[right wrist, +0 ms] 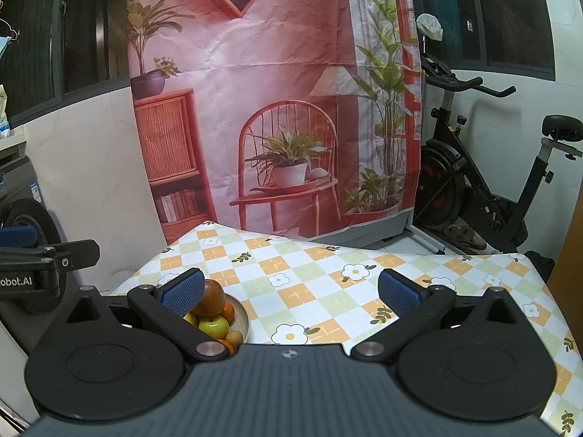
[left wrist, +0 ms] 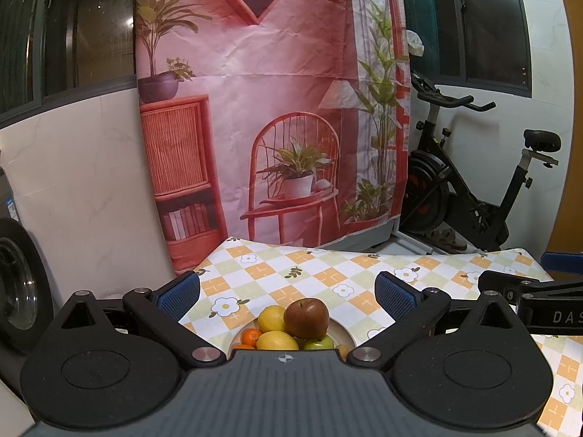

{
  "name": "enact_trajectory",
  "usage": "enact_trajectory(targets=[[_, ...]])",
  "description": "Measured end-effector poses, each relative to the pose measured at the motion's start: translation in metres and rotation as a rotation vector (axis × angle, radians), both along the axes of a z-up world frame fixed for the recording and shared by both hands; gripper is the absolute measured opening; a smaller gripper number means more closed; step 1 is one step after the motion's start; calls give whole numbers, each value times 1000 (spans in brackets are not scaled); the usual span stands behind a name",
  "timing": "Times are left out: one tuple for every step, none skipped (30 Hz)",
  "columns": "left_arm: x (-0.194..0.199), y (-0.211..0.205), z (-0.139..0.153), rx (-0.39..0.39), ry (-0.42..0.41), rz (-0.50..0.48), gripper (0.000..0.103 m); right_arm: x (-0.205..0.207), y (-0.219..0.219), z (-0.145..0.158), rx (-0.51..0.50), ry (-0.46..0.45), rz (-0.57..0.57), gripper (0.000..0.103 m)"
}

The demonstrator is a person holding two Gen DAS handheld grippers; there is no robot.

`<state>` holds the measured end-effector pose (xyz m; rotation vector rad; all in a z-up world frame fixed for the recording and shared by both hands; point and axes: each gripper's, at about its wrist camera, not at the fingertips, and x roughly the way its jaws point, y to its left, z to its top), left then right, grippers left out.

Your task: Organize fruits

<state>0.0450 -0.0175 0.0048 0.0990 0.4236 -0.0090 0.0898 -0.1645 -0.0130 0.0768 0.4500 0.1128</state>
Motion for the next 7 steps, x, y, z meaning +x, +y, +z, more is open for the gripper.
enact_trajectory(targets=[[0, 0, 0, 0, 0, 1, 103, 0, 0, 0, 0, 0, 0, 103], [0, 0, 0, 0, 0, 0, 103, 0, 0, 0, 0, 0, 1, 103], [0, 0, 0, -2, 0, 1, 103, 0, 0, 0, 0, 1, 1, 103], [0, 0, 0, -3, 0, 1, 103, 0, 0, 0, 0, 1, 1, 103], [0, 1, -1, -3, 0, 2, 103, 0, 1, -1, 0, 2, 2, 103], [0, 1, -1, -4, 0, 2, 103, 1, 1, -1, 0, 3, 3, 103], [0, 1, -2, -4, 1, 4, 103, 1, 1, -1, 0, 3, 4, 103]])
